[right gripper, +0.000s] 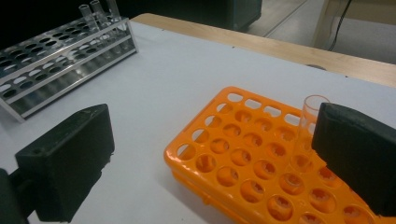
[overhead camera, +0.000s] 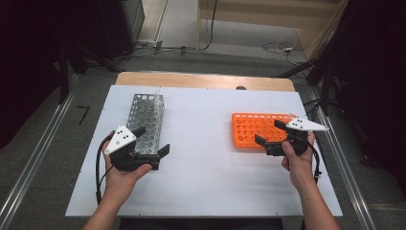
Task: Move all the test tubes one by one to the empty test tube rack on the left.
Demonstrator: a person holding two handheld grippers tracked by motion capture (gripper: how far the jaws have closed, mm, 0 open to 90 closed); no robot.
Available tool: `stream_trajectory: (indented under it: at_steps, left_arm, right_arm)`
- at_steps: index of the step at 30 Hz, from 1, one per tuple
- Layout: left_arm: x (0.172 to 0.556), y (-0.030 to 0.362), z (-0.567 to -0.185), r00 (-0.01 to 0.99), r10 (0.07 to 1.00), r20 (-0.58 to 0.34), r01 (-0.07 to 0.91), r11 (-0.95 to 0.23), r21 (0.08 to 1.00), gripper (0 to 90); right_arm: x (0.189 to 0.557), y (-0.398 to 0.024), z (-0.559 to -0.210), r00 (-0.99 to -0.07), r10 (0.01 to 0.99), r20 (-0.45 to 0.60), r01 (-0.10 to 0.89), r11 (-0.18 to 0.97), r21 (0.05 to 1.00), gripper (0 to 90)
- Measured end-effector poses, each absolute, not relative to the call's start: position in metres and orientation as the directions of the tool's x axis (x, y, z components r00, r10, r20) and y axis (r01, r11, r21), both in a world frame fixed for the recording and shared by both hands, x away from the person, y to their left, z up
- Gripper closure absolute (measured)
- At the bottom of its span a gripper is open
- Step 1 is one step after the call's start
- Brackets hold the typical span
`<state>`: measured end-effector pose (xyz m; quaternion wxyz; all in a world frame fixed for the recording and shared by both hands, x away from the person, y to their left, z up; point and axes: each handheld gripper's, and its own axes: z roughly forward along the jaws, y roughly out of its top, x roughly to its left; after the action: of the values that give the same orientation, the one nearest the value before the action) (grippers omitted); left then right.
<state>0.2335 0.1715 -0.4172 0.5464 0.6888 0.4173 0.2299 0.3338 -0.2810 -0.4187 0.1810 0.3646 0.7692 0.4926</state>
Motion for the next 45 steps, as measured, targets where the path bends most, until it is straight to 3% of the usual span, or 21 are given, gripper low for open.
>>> stream_trajectory:
  at_steps: [11, 19, 26, 45]
  left_arm:
    - [0.227, 0.169, -0.423, 0.556, 0.819, -0.143, 0.322, -0.054, 0.945, 0.0]
    - [0.229, 0.167, -0.43, 0.559, 0.816, -0.151, 0.336, -0.057, 0.94, 0.0]
    - [0.229, 0.166, -0.431, 0.561, 0.814, -0.153, 0.34, -0.058, 0.939, 0.0]
    - [0.23, 0.164, -0.434, 0.554, 0.818, -0.158, 0.353, -0.059, 0.934, 0.0]
  right_arm:
    - [0.368, -0.28, -0.441, -0.613, 0.784, 0.096, 0.449, 0.246, 0.859, 5.6]
    - [0.382, -0.281, -0.453, -0.486, 0.871, 0.079, 0.51, 0.209, 0.834, 31.5]
    - [0.385, -0.281, -0.462, -0.455, 0.889, 0.052, 0.511, 0.213, 0.833, 51.1]
    - [0.386, -0.279, -0.474, -0.409, 0.913, -0.006, 0.487, 0.224, 0.844, 68.1]
